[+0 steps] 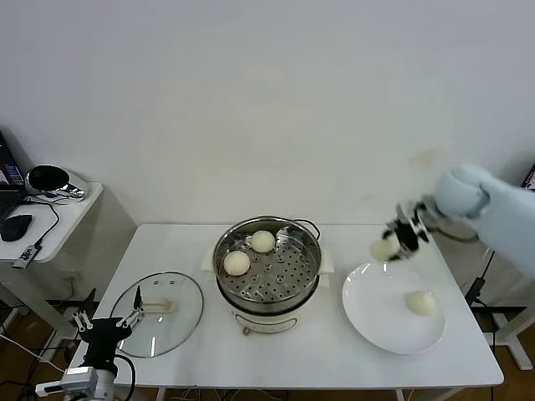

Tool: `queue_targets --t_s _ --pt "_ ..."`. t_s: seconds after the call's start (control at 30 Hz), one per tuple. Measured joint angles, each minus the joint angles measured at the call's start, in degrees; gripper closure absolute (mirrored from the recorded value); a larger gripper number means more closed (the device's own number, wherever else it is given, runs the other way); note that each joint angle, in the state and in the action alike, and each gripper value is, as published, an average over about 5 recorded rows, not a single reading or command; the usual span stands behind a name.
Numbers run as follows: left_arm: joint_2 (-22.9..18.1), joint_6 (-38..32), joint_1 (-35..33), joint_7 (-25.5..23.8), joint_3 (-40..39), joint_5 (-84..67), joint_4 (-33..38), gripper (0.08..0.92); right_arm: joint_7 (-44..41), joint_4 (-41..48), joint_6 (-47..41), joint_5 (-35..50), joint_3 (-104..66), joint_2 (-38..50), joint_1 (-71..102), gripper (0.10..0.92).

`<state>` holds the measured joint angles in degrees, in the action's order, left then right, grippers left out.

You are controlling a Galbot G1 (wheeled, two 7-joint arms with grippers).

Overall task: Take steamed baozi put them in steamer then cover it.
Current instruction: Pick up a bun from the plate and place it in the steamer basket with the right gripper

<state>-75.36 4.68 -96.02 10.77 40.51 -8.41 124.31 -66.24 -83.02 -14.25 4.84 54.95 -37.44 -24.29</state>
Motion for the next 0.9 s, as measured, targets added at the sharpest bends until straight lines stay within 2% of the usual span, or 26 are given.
queue_targets --t_s 0.43,0.9 --pt "-0.14 -0.14 -0.21 0.04 1.12 0.02 0.24 0.177 3.76 -0.38 9.96 4.14 8.9 -16.29 -7.42 0.426" --pt "-0.57 -0.13 -0.6 0.07 1.93 -0.09 0.84 0.177 4.69 1.3 27.32 -3.65 18.76 -28.0 -7.68 0.415"
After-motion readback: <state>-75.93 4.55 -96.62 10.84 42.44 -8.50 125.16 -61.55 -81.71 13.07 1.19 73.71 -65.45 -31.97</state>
